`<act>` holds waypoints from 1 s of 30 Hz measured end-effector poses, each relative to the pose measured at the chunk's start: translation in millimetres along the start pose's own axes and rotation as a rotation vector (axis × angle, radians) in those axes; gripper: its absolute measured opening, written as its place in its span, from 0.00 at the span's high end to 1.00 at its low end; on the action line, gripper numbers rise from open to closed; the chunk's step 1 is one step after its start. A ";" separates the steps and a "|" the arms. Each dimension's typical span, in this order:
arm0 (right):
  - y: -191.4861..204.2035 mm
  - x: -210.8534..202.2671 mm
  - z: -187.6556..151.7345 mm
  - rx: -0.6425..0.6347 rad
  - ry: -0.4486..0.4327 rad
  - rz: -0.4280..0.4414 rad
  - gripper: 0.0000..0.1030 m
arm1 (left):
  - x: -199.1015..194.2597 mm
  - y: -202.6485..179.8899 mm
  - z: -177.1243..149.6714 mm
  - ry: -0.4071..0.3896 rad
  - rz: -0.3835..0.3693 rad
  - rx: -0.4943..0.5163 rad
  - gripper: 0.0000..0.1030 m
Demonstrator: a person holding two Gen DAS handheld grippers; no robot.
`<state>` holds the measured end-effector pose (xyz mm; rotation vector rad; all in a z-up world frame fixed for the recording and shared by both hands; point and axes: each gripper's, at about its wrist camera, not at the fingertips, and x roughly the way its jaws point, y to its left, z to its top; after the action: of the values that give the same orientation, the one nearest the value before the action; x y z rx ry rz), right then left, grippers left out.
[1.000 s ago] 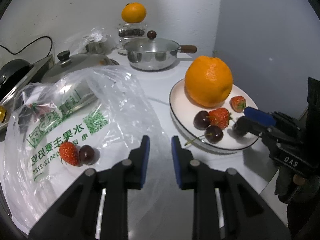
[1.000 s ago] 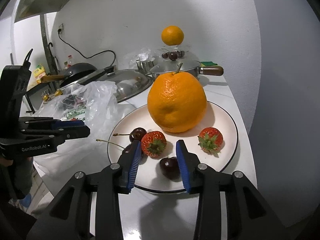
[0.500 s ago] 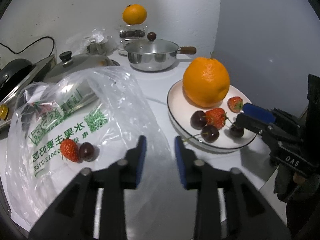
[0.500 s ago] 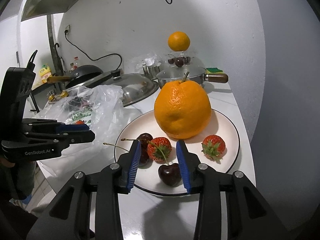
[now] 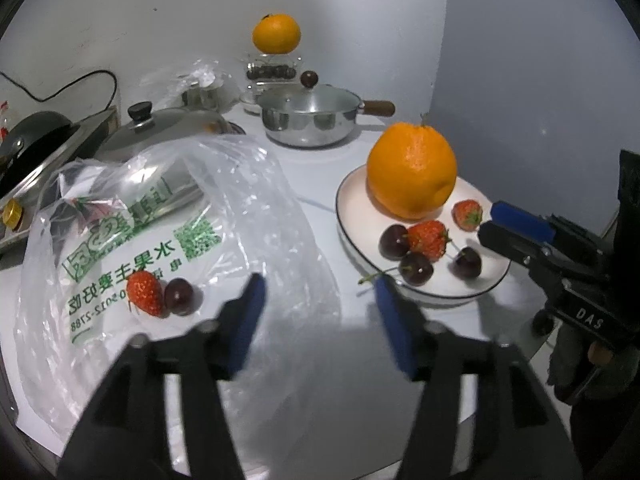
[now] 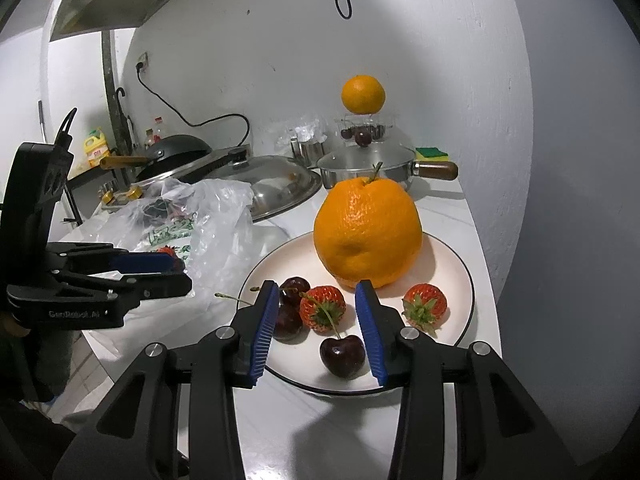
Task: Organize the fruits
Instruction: 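Move the open right gripper down to the dark cherry on the counter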
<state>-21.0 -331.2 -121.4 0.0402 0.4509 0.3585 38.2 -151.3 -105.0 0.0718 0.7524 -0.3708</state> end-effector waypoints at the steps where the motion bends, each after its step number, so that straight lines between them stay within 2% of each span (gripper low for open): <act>1: 0.7 -2.7 0.6 -0.002 -0.005 -0.004 0.59 | -1.9 0.4 0.2 -0.005 -0.003 -0.005 0.34; 3: 1.0 -8.6 3.4 -0.006 -0.017 -0.015 0.57 | -5.4 -0.5 0.9 -0.014 -0.006 -0.005 0.33; 5: 0.5 -14.5 4.8 -0.007 -0.030 -0.027 0.49 | -8.9 -2.2 0.9 -0.022 -0.011 -0.002 0.32; 12: -3.5 -35.8 2.2 -0.013 -0.025 -0.095 0.49 | -16.4 -8.4 -2.9 -0.030 -0.031 0.003 0.32; 21: -8.7 -71.2 -18.5 0.004 0.004 -0.183 0.48 | -21.0 -25.1 -12.1 -0.027 -0.064 0.016 0.31; 22: -9.1 -74.1 -21.5 0.009 0.008 -0.191 0.48 | -21.3 -27.7 -13.8 -0.024 -0.069 0.021 0.30; 24: -8.9 -78.1 -27.6 0.015 0.019 -0.208 0.48 | -22.7 -30.6 -16.1 -0.025 -0.078 0.024 0.19; 30: -7.6 -83.1 -47.6 0.029 0.058 -0.227 0.48 | -27.7 -41.5 -25.8 -0.025 -0.089 0.041 0.17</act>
<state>-108.8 -369.1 -130.3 0.0063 0.5127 0.1304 -11.9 -176.6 -102.2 0.0725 0.7249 -0.4713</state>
